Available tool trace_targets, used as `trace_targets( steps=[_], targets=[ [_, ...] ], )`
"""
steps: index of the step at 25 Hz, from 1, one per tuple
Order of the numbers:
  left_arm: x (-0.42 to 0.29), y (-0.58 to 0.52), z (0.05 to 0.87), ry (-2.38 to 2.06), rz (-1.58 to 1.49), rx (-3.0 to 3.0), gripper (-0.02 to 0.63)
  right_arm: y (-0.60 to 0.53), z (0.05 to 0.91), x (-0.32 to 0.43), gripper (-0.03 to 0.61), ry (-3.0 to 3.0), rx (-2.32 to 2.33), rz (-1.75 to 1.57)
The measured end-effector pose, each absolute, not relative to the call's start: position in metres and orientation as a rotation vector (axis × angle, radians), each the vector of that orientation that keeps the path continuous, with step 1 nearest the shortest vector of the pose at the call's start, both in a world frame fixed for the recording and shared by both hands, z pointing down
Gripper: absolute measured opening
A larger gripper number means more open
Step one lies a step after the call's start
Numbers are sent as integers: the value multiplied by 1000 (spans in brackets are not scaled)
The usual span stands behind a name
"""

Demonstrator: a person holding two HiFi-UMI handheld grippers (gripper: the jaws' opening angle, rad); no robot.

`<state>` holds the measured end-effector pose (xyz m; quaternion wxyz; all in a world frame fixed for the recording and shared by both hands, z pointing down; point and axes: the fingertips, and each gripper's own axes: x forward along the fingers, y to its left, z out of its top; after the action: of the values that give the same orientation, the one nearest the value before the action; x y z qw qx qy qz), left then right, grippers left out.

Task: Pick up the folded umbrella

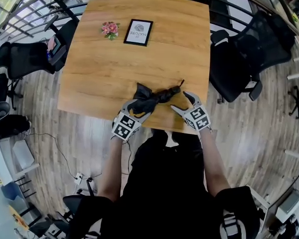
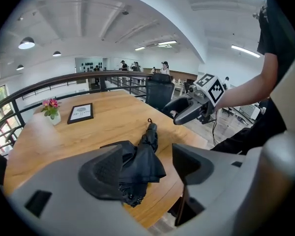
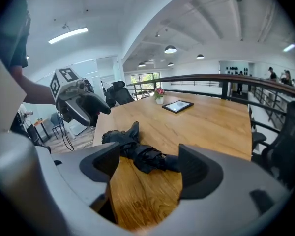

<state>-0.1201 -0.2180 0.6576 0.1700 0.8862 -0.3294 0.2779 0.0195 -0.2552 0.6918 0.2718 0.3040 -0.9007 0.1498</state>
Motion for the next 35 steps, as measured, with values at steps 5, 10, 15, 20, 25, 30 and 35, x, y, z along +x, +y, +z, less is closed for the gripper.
trace_targets(
  steps=[5,10,15,20,25,30,35],
  targets=[
    [-116,-227,677,-878,862,2504,331,-265,704,19,390,-2418,846,464],
    [-116,-233,700,-838,934,2464,347,-274,720,22,393,-2411,861,528],
    [-114,-238,725,-802,1004,2429,357,-282,736,29,397,-2401,868,585],
    [-116,-237,749,-739,1166,2394,374,-289,752,32,399,-2396,887,653],
    [-117,-236,767,-691,1260,2364,382,-295,766,28,406,-2397,889,723],
    [-115,-236,784,-655,1311,2338,399,-297,779,23,442,-2402,879,841],
    [-114,-238,797,-629,1358,2336,399,-300,789,20,446,-2398,871,928]
  ],
)
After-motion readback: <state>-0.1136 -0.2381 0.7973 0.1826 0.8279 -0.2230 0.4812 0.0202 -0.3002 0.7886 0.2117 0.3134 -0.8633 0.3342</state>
